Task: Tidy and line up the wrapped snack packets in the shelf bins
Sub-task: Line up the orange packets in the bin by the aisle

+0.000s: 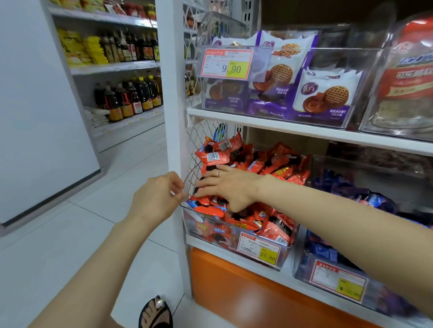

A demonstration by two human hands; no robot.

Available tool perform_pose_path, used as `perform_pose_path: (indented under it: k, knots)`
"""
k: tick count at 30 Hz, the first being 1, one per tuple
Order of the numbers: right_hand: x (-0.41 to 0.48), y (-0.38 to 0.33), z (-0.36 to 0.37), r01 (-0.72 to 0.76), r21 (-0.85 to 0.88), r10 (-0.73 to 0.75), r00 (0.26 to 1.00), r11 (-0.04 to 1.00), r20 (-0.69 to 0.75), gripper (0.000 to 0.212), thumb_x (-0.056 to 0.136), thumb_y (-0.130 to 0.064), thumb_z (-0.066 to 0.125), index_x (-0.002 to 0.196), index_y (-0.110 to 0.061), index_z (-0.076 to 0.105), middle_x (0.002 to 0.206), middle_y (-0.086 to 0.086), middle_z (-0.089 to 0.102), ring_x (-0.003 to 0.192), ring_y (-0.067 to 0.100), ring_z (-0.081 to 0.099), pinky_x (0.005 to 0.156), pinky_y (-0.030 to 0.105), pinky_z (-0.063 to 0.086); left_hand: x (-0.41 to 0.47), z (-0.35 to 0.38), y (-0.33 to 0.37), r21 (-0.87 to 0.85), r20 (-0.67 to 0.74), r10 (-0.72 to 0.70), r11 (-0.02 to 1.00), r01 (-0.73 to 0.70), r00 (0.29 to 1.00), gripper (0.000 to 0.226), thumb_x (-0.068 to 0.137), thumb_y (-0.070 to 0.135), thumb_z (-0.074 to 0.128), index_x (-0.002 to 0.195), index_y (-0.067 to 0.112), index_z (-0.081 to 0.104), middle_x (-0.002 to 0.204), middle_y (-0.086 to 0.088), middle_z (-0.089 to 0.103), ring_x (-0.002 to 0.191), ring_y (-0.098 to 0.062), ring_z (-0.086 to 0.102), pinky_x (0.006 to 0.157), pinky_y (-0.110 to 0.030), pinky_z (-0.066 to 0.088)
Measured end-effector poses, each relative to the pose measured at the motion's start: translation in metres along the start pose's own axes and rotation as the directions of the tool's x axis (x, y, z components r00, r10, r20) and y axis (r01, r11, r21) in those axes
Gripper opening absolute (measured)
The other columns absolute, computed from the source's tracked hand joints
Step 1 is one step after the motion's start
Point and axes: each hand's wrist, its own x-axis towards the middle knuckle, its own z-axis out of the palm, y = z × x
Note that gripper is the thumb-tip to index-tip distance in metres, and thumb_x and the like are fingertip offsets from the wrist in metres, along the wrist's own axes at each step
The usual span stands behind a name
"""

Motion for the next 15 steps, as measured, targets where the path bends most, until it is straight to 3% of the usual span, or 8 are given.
perform_pose_path:
  k: [4,10,15]
  knots:
    - [-0.006,0.013,0.002,0.044,-0.101,-0.051,0.996,0.994,-0.067,0.071,0.080,-0.056,0.060,0.142,-0.034,0.033,0.152,-0.009,0.027,0.139,0.019,0.020,0.116,0.041,0.006,0.001,0.008,-0.004,0.110,0.066,-0.031,0.994,0.023,0.997,0.017,0.091,0.033,0.057,0.105,0.024,0.059,0.104,0.006,0.066,0.100,-0.019,0.057,0.070,-0.026,0.039]
    - [-0.026,0.028,0.005,-0.014,-0.043,0.009,0.993,0.999,-0.114,0.054,0.085,-0.051,0.057,0.134,-0.033,0.043,0.150,-0.012,0.031,0.136,0.017,0.026,0.115,0.044,0.011,0.004,0.027,-0.004,0.342,0.097,-0.041,0.940,0.005,0.994,0.025,0.096,0.036,0.048,0.115,0.025,0.059,0.112,-0.006,0.064,0.101,-0.026,0.059,0.074,-0.028,0.045]
    - [-0.037,0.027,0.005,-0.054,0.048,0.060,0.990,0.997,-0.131,0.051,0.086,-0.043,0.059,0.134,-0.033,0.045,0.149,-0.012,0.031,0.139,0.013,0.022,0.114,0.038,0.010,0.007,0.035,0.006,0.554,0.109,0.008,0.830,-0.067,0.994,0.024,0.096,0.019,0.046,0.115,0.018,0.060,0.113,-0.009,0.062,0.103,-0.029,0.060,0.078,-0.032,0.046]
